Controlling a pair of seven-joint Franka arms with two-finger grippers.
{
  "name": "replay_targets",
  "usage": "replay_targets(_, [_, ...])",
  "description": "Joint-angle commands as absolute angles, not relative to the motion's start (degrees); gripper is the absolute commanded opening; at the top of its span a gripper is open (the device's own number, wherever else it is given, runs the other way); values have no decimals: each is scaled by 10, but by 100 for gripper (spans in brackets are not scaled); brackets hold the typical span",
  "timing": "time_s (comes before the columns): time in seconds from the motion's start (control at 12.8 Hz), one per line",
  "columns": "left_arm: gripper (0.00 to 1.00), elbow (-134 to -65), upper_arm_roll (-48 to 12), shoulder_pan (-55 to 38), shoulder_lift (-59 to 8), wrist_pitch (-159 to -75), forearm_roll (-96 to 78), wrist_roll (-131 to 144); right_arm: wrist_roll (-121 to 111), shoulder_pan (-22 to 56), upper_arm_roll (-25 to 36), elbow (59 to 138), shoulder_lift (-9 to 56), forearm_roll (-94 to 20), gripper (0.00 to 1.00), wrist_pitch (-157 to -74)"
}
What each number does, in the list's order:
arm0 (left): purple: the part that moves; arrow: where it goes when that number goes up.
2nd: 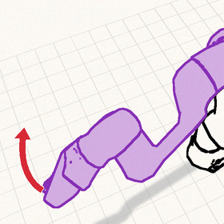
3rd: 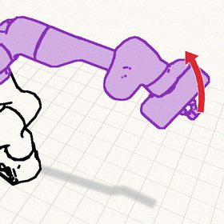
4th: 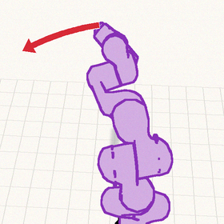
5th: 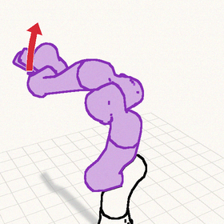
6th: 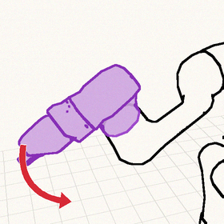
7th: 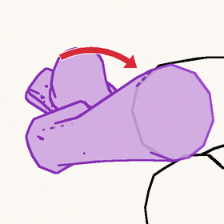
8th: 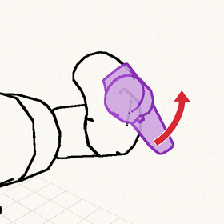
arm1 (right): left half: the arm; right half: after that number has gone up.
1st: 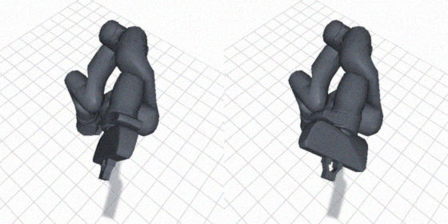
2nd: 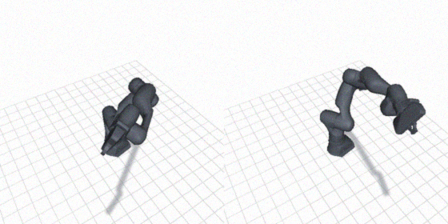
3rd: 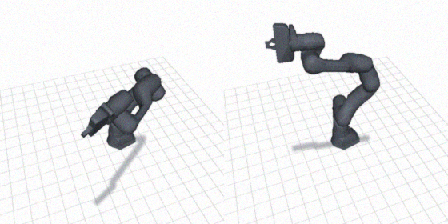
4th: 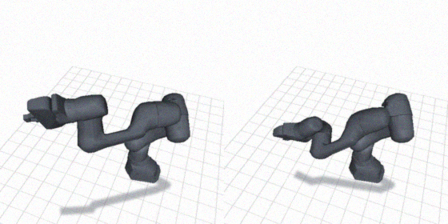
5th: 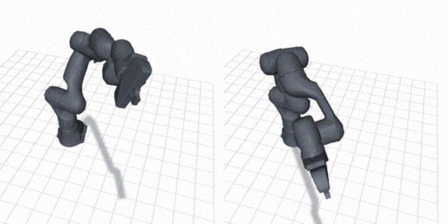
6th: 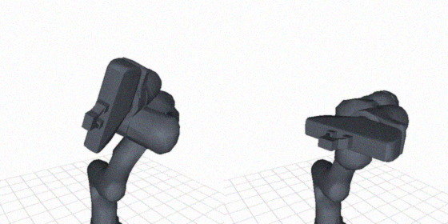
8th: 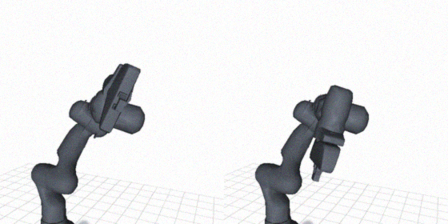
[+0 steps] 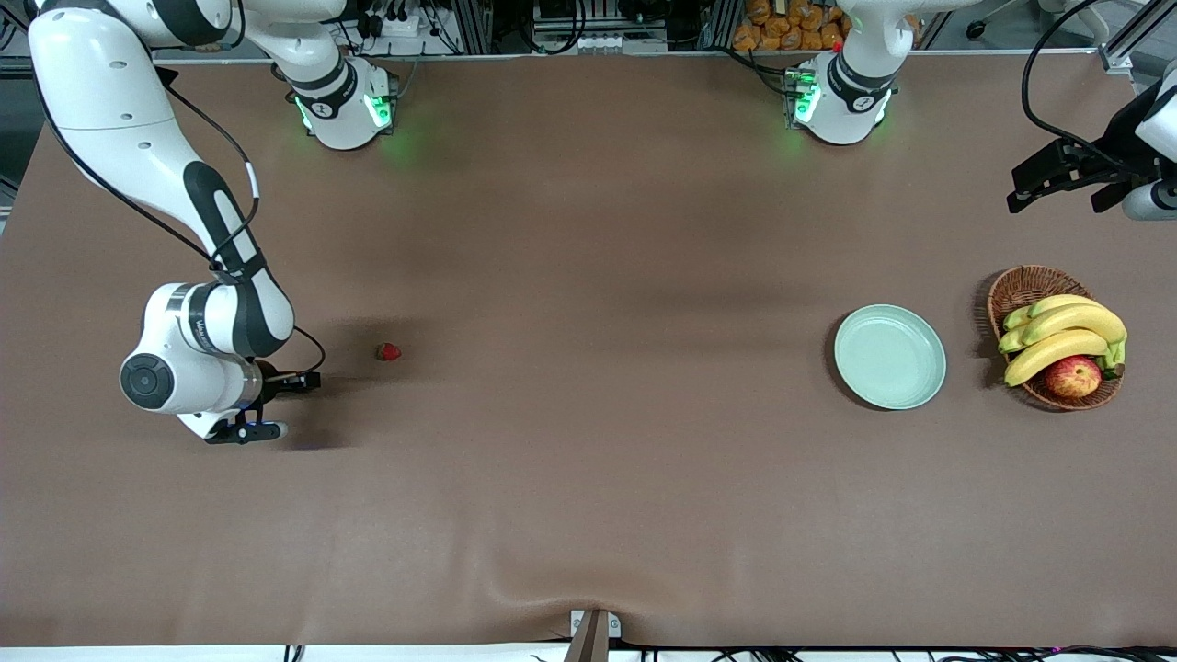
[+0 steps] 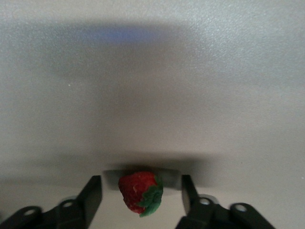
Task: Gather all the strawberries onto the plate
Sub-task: 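Close the right gripper on the strawberry and lift it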
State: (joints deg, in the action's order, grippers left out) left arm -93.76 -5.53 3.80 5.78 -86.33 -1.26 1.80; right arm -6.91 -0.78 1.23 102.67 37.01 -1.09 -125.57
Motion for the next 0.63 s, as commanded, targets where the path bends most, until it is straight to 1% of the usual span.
replay_targets(0.0, [100,-948,-57,39,70,-870,-7,8,-75,-5,10,1023,374,-10,33,-1252])
replay_targets(0.08, [100,-947,-57,40,69,-870,-7,8,-74,-1,10,1021,373,-10,14,-1252])
replay_targets(0.16, [100,-947,-57,40,69,-870,-7,8,-73,3,10,1018,370,-10,1,-1252])
replay_targets(0.31, [100,-947,-57,39,69,-871,-7,8,-75,13,9,992,359,-10,0,-1252])
replay_targets(0.55, [100,-947,-57,39,68,-872,-7,9,-59,75,9,924,340,-13,0,-1240])
